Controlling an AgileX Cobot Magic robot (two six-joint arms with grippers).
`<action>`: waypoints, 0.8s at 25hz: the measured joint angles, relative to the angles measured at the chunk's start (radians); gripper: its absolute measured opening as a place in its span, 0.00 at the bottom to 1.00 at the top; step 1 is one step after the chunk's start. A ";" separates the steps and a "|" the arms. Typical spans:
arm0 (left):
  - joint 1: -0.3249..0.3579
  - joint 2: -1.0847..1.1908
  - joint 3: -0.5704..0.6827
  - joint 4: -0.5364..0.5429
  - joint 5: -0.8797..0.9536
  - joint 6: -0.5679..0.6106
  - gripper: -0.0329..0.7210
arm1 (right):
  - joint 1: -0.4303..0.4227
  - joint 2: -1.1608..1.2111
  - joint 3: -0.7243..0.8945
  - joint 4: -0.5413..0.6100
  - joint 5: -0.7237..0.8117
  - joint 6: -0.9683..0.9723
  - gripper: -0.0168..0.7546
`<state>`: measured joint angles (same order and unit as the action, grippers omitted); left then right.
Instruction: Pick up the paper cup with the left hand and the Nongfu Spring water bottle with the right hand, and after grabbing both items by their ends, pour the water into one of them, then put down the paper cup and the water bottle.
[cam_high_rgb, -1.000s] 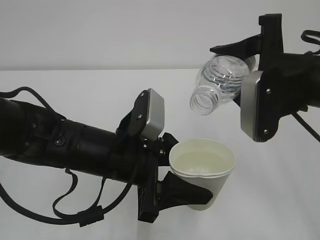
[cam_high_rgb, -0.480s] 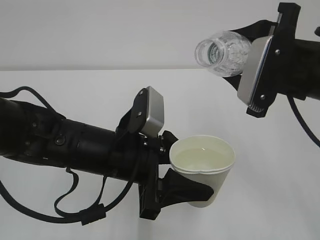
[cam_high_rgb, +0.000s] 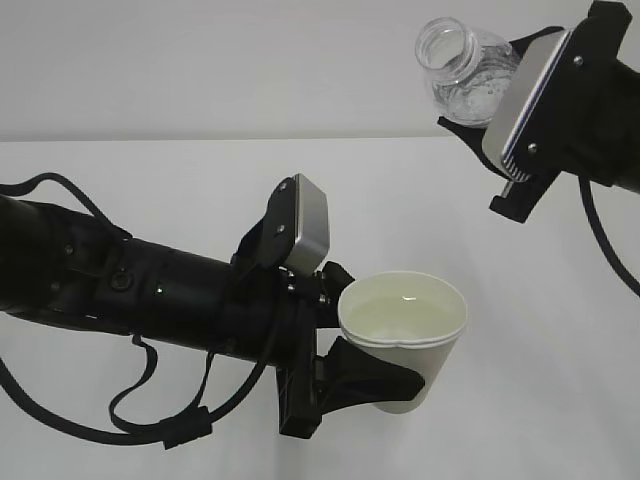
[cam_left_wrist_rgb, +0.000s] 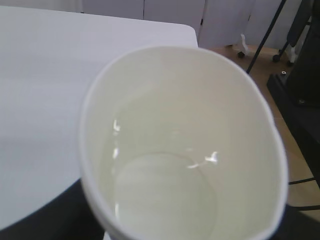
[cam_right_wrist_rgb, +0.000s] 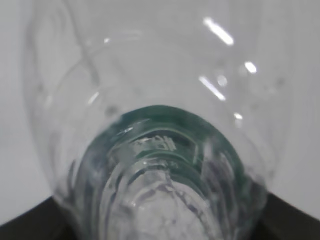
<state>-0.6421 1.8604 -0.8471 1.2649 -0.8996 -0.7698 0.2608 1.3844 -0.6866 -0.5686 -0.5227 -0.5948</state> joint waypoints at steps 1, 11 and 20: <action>0.000 0.000 0.000 0.000 0.000 0.000 0.64 | 0.000 0.000 0.007 0.018 0.000 0.002 0.62; 0.000 0.000 0.000 -0.032 0.003 0.000 0.64 | 0.000 0.000 0.029 0.178 0.000 0.002 0.62; 0.000 0.000 0.000 -0.046 0.010 0.000 0.64 | 0.000 0.000 0.092 0.270 -0.067 0.069 0.62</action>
<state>-0.6421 1.8604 -0.8471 1.2192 -0.8900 -0.7698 0.2608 1.3844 -0.5943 -0.2988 -0.5901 -0.5256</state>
